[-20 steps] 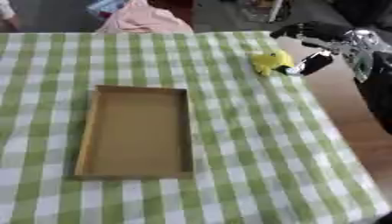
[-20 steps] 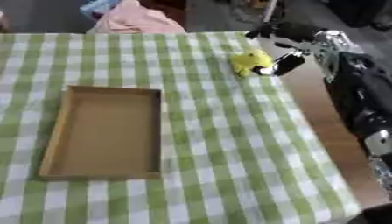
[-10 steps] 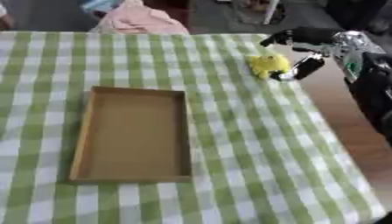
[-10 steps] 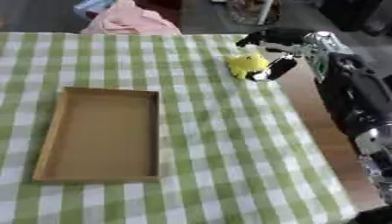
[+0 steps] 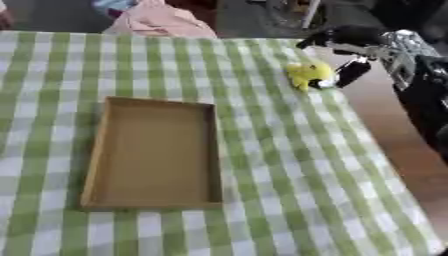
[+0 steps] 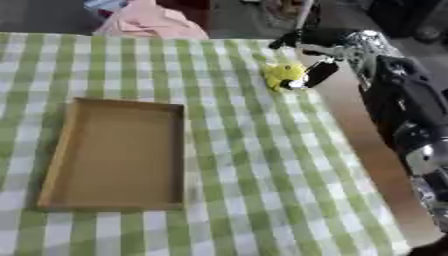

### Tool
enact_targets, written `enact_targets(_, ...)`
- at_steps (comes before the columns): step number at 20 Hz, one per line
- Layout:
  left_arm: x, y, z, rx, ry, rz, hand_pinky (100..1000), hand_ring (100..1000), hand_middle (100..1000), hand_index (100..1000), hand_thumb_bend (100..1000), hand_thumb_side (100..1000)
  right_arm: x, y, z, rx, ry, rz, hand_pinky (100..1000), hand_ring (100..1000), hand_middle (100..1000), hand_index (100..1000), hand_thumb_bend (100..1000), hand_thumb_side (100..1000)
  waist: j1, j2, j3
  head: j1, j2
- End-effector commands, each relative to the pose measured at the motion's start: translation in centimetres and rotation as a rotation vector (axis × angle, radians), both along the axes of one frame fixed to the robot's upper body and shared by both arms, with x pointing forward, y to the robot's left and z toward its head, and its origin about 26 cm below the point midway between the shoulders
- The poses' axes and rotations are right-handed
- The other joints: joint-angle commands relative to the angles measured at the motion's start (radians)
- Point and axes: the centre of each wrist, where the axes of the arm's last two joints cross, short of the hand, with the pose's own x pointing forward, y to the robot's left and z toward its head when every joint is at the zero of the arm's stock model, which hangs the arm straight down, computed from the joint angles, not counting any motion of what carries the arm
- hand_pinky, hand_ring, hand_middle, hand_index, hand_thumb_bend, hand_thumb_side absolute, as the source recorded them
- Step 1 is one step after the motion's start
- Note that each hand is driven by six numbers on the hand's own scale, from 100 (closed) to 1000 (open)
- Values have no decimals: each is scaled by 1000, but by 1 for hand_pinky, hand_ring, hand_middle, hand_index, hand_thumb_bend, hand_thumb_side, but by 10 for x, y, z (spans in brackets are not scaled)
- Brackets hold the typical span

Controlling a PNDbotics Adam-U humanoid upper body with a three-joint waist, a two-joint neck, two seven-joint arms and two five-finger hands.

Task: Pick up objects on the table and place them in the box.

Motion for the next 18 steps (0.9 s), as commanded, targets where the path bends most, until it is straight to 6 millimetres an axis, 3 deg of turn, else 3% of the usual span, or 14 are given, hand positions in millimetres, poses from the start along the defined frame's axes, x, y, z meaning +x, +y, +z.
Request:
enact_targets(1,-6,4,12,29,-44,11,537,669,688,595,100,703,-15,-15,26,-30,-40,-32,893,925,872,1000,352,524,3,-15,3,-10,-14)
enact_targets(18,-7,7,14,46,-53,6,533,669,690,589,100,717,-29,-31,26,-3,-16,-70,889,916,867,1000,331,498,11,17,17,-15,-22)
